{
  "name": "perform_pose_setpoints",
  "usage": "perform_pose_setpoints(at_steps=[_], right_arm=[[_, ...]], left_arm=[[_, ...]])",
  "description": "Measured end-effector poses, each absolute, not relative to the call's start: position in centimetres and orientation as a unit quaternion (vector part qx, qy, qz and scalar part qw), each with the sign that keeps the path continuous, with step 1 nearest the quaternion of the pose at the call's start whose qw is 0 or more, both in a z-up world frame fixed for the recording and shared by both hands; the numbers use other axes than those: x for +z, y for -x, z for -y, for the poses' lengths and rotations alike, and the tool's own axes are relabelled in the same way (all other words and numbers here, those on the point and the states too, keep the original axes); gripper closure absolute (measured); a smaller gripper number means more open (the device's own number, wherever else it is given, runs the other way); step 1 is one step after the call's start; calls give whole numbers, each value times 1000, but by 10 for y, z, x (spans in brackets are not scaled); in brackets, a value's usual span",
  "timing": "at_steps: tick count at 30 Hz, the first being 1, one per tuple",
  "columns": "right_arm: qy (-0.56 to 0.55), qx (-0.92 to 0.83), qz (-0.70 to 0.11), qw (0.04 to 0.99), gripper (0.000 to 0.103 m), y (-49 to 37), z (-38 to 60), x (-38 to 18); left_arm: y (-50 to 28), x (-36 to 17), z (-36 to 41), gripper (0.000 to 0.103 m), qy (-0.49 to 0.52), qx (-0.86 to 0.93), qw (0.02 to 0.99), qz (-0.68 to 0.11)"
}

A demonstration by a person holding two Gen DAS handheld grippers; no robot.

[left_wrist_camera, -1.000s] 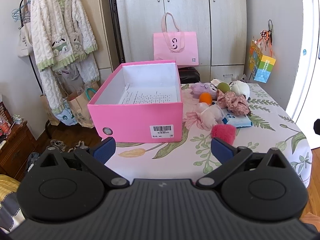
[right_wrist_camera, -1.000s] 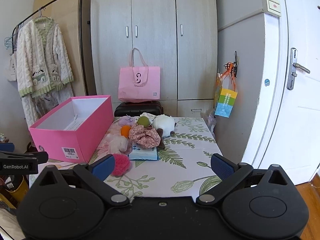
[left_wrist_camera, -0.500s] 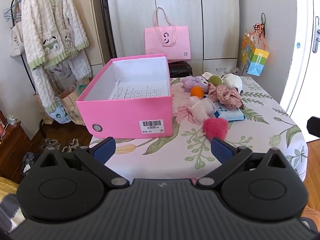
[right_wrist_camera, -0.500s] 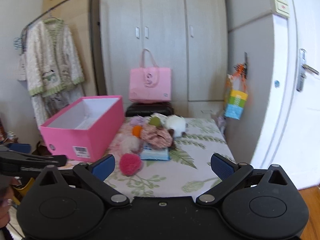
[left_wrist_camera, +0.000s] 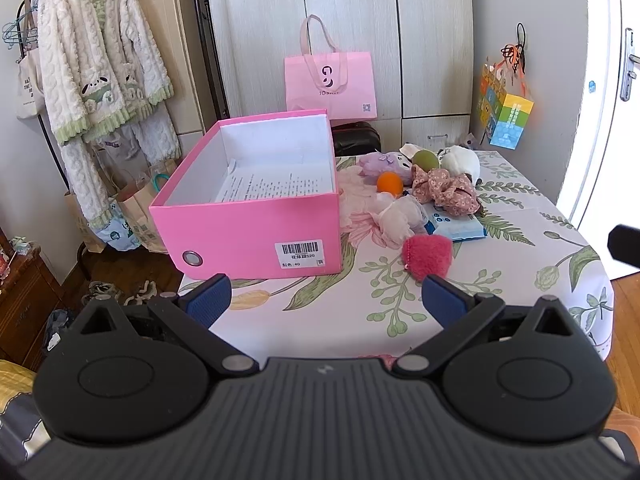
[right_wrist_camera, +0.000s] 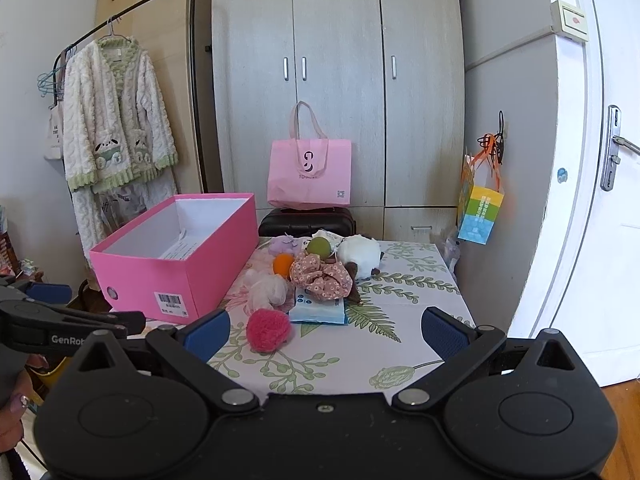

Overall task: Organize soft objects
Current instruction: 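Move both tools toward the soft items on the table, then grasp the pink pompom with the left tool while the right tool grasps the floral scrunchie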

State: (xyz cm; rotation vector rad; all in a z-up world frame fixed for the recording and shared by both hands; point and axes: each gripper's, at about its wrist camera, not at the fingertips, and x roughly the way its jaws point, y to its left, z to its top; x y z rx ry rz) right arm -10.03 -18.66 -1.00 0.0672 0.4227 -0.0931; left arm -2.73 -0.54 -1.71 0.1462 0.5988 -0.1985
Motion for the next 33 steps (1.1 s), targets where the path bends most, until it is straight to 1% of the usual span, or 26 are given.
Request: perform_pose_setpoints(at_steps=[6, 9, 12, 15, 18, 21, 24, 26, 30, 32, 33], right_arm=[[-61, 6, -207, 977, 0, 93, 195, 0], [-60, 28, -193, 979, 0, 83, 196, 6], [-47, 39, -161, 985, 0, 72, 198, 11], [-72, 102, -123, 985, 0, 60, 215, 12], [-95, 141, -134, 976, 0, 37, 231, 10], [-76, 147, -140, 976, 0, 17, 236, 4], [-51, 140, -154, 977, 0, -3, 237, -6], [-55, 141, -168, 974, 3, -18, 240, -14], [-59, 155, -195, 967, 5, -43, 246, -32], [-59, 164, -208, 963, 11, -57, 247, -42], [-57, 166, -213, 961, 11, -63, 248, -47]], left_arm=[[20, -6, 6, 0, -61, -110, 947, -294], [10, 2, 5, 0, -23, -112, 955, -274], [-5, 2, 3, 0, 15, -133, 955, -263], [-24, -5, -2, 0, 61, -161, 951, -257], [-40, -14, 4, 1, 58, -152, 956, -243], [-53, -24, 18, 1, 28, -152, 959, -238], [-61, -40, 32, 2, 21, -186, 950, -250], [-65, -52, 42, 3, 18, -189, 947, -259], [-72, -67, 59, 4, 7, -213, 942, -260], [-75, -78, 68, 6, 4, -227, 937, -266], [-77, -83, 71, 7, 2, -231, 935, -270]])
